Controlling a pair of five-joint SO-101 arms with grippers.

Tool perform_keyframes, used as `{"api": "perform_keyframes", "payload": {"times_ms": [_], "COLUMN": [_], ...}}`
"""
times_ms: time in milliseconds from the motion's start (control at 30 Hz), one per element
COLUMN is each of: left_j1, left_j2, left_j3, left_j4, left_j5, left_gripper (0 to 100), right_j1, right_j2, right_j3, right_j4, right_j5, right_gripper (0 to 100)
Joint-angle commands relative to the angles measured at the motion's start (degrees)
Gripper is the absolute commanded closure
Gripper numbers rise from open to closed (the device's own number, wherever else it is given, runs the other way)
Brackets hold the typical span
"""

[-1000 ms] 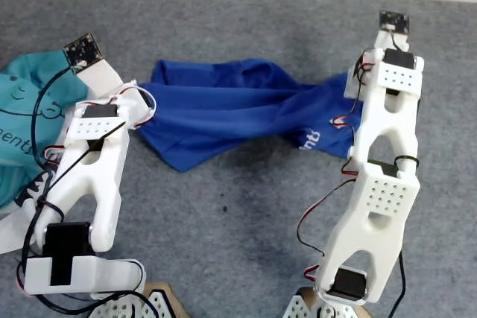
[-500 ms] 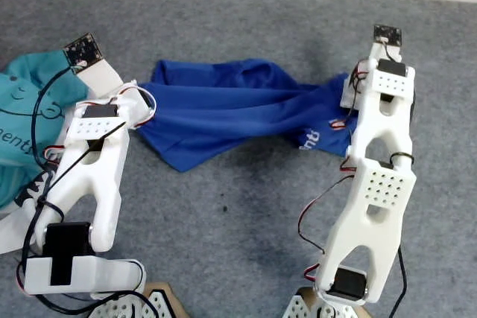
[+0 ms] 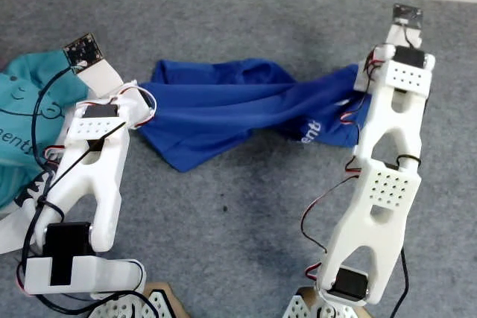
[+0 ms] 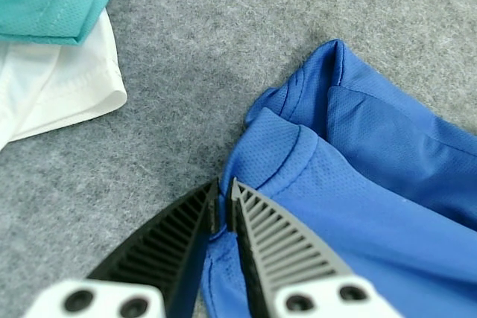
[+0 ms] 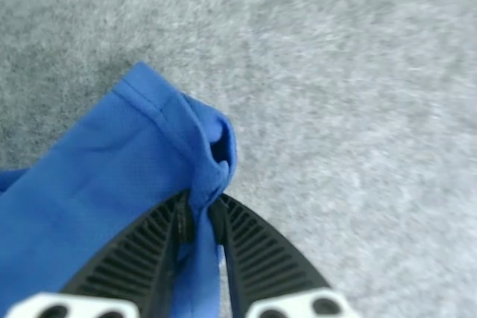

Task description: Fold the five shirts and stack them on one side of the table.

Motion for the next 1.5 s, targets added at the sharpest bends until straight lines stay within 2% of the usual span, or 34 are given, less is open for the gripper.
{"api": "perform_keyframes", "payload": {"times_ms": [0,167,367,700,900,967,1067,1267,1467], "left_j1": [0.4,0.4,0.4,0.4,0.4,0.4,0.4,0.4,0.4], "left_j2": [-0.2,-0.2,-0.2,-0.2,-0.2,-0.2,-0.2,-0.2,-0.2], "left_j3": [-0.4,-0.4,-0.4,-0.4,-0.4,-0.4,-0.4,0.2,0.2], "left_j4": [-0.9,-0.9,-0.9,-0.7,-0.7,-0.7,-0.7,-1.0,-1.0], "left_j5": [-0.1,-0.1,-0.1,-0.1,-0.1,-0.1,-0.1,-0.1,-0.1], "left_gripper": [99,99,99,99,99,99,99,99,99], "right_j1": [1.5,1.9,1.0,-2.9,-5.1,-5.1,-5.1,-4.1,-1.5], "right_j2": [-0.7,-1.2,-0.7,2.9,7.6,8.2,8.2,8.2,6.1], "right_j3": [-6.3,-10.7,-22.5,-25.8,-26.1,-26.2,-26.2,-26.3,-36.0], "right_j4": [3.6,9.1,16.9,18.4,18.8,18.6,18.2,18.2,24.1], "right_j5": [-0.2,-0.1,-0.1,4.0,4.7,4.7,4.7,4.7,4.8], "right_gripper": [99.3,99.3,98.8,98.5,91.5,92.4,99.5,99.2,99.2]}}
